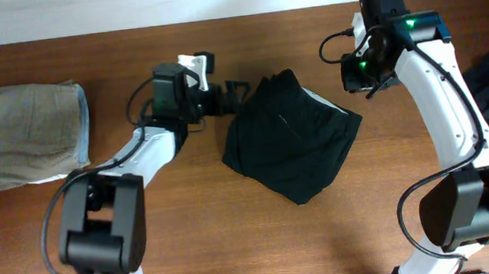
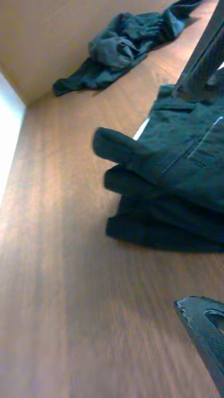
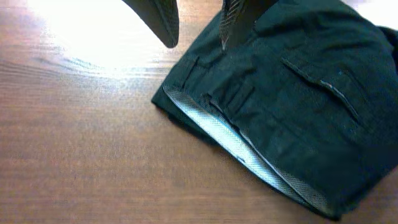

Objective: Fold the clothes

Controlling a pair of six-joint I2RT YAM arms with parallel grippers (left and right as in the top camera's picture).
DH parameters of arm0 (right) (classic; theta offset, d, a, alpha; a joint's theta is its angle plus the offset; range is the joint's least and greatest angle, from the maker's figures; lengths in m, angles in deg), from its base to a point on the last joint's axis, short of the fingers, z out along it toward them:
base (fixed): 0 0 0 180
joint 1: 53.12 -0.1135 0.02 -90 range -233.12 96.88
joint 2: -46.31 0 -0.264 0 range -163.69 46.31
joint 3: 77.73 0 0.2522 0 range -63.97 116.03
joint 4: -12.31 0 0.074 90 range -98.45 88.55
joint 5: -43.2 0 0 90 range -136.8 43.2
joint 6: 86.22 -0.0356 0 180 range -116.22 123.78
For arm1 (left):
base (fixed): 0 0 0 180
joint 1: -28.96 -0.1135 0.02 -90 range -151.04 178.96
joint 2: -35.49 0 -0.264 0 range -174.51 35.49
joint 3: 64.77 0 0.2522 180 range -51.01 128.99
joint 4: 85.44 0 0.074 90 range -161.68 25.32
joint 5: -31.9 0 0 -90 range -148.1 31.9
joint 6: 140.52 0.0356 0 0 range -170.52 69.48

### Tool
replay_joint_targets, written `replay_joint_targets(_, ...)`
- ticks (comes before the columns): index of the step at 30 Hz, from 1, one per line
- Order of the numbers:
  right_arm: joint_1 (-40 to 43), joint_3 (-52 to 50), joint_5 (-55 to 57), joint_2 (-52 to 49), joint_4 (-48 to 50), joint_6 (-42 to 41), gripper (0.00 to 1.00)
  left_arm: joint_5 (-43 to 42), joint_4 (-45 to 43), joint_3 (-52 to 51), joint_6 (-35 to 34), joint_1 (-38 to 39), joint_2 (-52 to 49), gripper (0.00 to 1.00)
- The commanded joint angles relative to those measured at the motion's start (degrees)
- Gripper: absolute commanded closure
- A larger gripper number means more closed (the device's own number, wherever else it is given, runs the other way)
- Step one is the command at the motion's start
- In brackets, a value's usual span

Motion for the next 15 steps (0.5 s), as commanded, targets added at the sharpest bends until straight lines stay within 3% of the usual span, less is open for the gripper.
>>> replay_joint_targets(1,0.3,0.9,0.5,0.8,-1.1,0.0,0.73,-0.7,0.0,3.5,0.3,2.8,-7.7,0.01)
replay_joint_targets(6,0.3,0.9,0.5,0.8,-1.8,0.0,0.73,-3.6,5.4,7.5,1.1,4.8,-14.5,0.01)
replay_joint_targets(10,0.3,0.9,0.5,0.8,-2.1,-0.2,0.73,2.3,16.3,7.4,6.2,8.1,-14.9,0.01)
replay_joint_targets(11,0.3,0.9,0.5,0.8,-2.3,-0.2,0.73,2.2,17.6,7.5,6.1,9.0,-15.2,0.17)
replay_joint_targets(13,0.3,0.9,0.5,0.8,-2.6,-0.2,0.74,2.2,18.5,7.4,6.1,10.5,-15.6,0.70)
replay_joint_targets(14,0.3,0.9,0.5,0.8,-2.8,-0.2,0.74,2.3,18.4,7.4,6.1,11.1,-15.7,0.90)
replay_joint_targets(15,0.3,0.9,0.5,0.8,-3.1,-0.2,0.74,2.3,18.0,7.5,6.1,11.3,-15.7,1.00)
